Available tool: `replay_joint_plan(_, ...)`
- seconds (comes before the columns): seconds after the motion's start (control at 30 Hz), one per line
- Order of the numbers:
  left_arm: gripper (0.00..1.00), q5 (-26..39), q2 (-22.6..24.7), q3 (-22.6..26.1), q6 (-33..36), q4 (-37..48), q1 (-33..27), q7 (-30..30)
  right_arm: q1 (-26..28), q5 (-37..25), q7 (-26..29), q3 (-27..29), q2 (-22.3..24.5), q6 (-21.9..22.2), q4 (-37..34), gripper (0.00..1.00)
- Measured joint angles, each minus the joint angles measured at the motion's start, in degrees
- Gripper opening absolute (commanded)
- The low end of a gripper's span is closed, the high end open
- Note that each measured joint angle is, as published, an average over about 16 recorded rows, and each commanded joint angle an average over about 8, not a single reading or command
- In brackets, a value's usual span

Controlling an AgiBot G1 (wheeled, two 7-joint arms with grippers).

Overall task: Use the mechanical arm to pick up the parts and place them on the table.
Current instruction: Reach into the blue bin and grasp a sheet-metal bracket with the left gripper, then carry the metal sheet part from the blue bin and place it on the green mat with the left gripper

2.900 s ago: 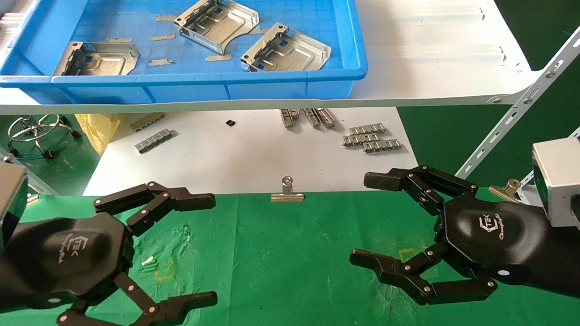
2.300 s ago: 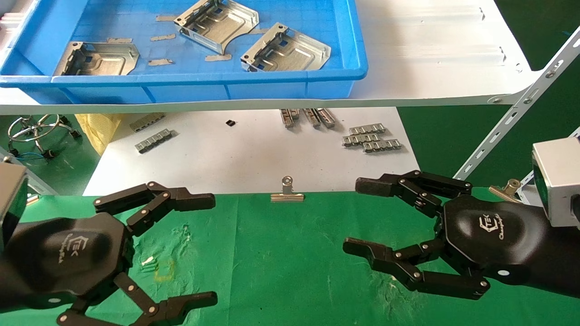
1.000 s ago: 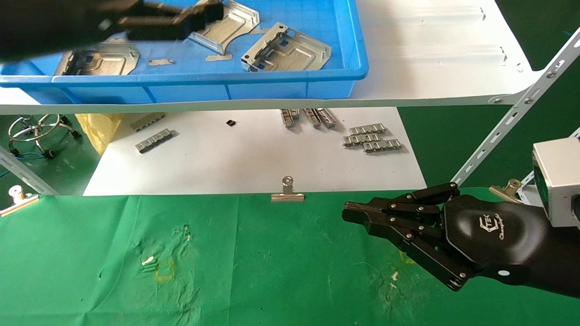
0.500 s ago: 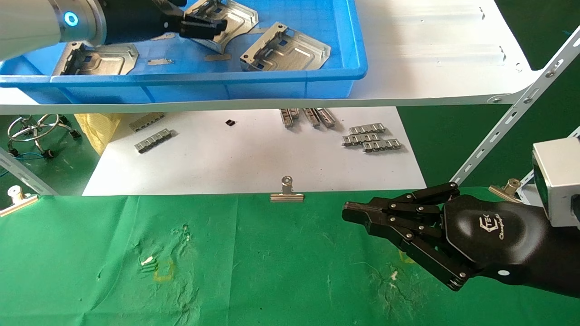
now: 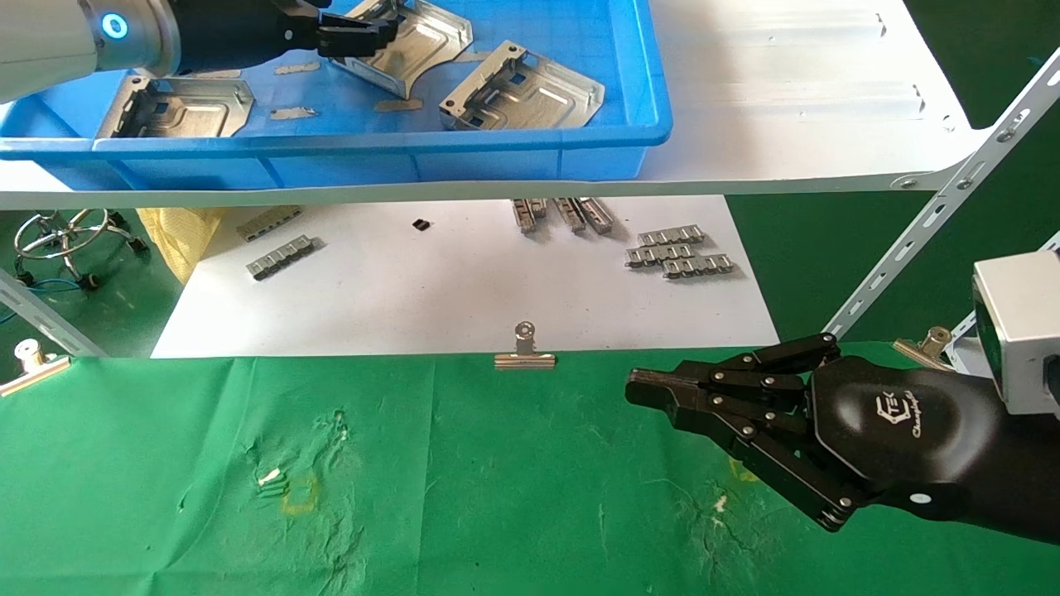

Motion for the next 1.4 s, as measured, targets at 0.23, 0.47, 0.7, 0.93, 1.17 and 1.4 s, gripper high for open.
replay_joint_plan(0.23,0.00,-0.52,0.21,-0.37,0.19,0.86,0.23,-0.63,0.00,0.00,0.00,0.00,0.00,0.00,0.00,0.17)
replay_joint_plan(0.47,0.00,-0.99,0.09,-0.69,0.58,1.14,0.48,-1.14,0.00,0.00,0.00,0.00,0.00,0.00,0.00,0.90)
replay_joint_plan(0.7,0.00,-1.66,-0.83,-1.16,1.58,0.80,0.42,-1.02,0.00,0.00,0.00,0.00,0.00,0.00,0.00,1.00)
replay_joint_plan(0.93,0.00,-3.30,-3.24,-2.27,6.39,-0.58,-0.11,0.57,0.00,0.00,0.00,0.00,0.00,0.00,0.00,1.00)
replay_joint_plan(1.17,0.00,-5.97,-7.33,-3.97,17.25,-2.84,-0.45,4.23,0.00,0.00,0.00,0.00,0.00,0.00,0.00,1.00)
replay_joint_plan(1.4,0.00,-10.17,-13.53,-6.31,32.81,-5.18,2.45,10.82,0.00,0.00,0.00,0.00,0.00,0.00,0.00,1.00)
